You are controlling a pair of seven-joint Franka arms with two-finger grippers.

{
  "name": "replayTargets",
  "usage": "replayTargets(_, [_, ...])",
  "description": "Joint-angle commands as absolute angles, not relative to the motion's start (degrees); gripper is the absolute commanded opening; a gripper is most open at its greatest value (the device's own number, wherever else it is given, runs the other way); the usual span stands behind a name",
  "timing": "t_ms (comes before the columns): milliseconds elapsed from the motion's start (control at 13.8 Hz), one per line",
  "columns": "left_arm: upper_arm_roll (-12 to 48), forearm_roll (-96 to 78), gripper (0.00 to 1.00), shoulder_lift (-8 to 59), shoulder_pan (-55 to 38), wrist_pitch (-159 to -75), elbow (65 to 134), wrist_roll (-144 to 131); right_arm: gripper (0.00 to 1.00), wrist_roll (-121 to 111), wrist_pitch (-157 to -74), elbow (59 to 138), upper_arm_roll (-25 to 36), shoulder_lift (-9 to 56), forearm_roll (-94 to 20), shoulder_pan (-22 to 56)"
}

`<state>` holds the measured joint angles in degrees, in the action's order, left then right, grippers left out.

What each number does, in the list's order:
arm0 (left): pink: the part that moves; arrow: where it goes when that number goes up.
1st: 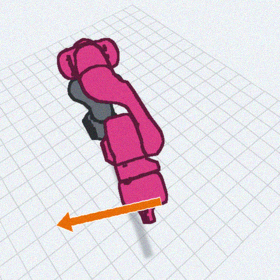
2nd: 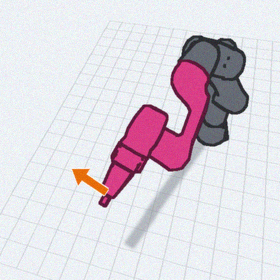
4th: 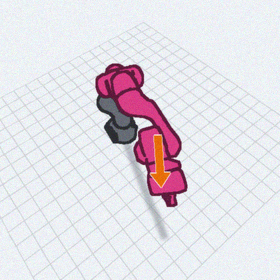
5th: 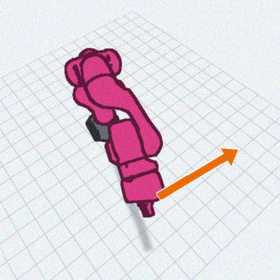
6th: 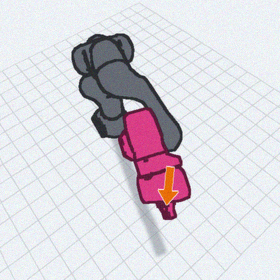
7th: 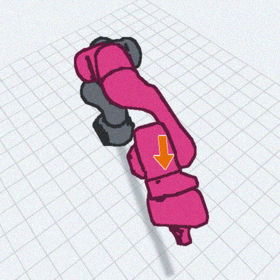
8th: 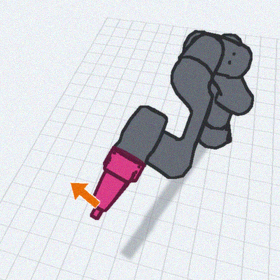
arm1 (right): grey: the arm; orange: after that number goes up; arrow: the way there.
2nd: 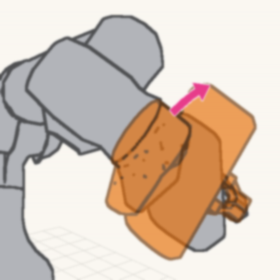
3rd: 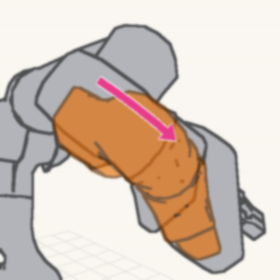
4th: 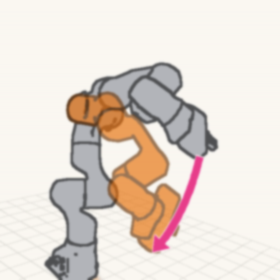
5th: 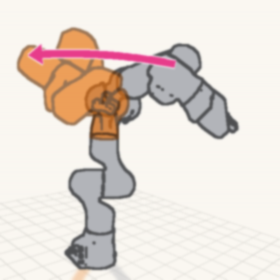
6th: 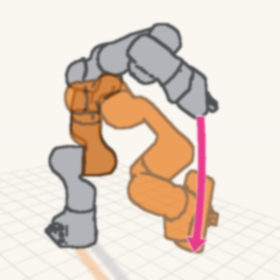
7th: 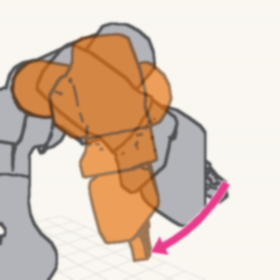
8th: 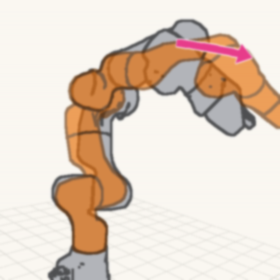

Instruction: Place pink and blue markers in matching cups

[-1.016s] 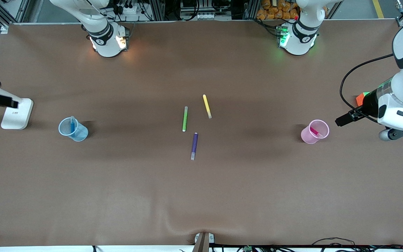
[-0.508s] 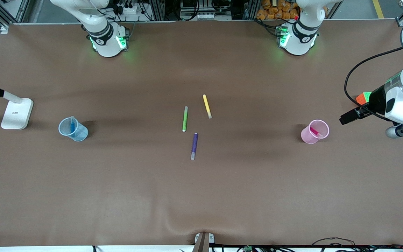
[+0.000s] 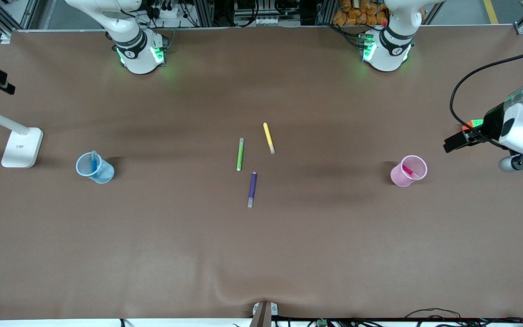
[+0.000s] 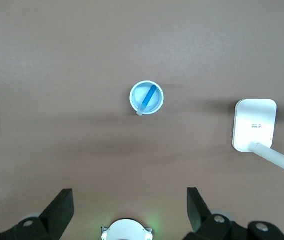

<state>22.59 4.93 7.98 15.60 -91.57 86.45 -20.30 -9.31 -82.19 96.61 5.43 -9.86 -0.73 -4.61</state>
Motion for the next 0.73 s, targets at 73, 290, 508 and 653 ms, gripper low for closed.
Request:
replayTargets(73, [22.3, 6.1, 1.00, 6.3, 16.6, -91.0, 84.6, -15.9, 1.00, -9.8, -84.0, 97.3, 4.7, -11.0, 0.4, -4.5])
replayTargets(290, [18.6, 6.1, 1.00, 5.0, 12.9, -91.0, 84.3, -13.2, 1.00, -9.4, -84.2, 95.1, 3.9, -10.4, 1.2, -0.8])
replayTargets(508, [10.2, 5.5, 1.00, -2.4, 4.4, -91.0, 91.6, -11.8, 1.00, -9.6, -82.8, 90.1, 4.4, -5.7, 1.8, -1.4])
replayTargets(653, [5.4, 5.3, 1.00, -5.8, 0.1, -90.4, 95.2, -12.0, 1.00, -9.7, -82.8, 88.4, 4.4, -4.6, 1.8, -2.5])
